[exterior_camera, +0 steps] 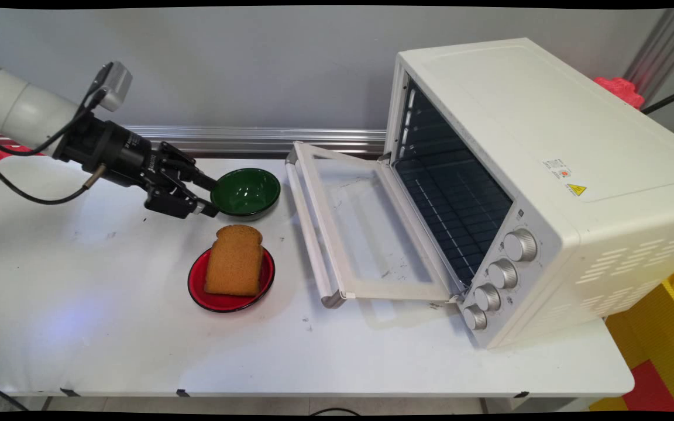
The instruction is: Close the oven
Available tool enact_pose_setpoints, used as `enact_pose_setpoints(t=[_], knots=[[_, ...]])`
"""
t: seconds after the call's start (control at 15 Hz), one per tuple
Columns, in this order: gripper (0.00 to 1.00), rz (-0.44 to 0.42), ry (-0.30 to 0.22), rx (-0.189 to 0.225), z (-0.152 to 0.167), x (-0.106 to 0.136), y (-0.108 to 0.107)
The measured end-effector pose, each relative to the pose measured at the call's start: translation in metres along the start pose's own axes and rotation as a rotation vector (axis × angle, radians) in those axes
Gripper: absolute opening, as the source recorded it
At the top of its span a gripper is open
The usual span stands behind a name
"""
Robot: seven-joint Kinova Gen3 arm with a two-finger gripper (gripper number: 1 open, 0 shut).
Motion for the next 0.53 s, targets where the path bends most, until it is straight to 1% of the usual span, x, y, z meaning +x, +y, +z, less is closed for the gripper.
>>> enact_pose_setpoints(t=[0.53], knots=[[0.0,0.025,-0.018,-0.027,0.013,0.003,-0.008]])
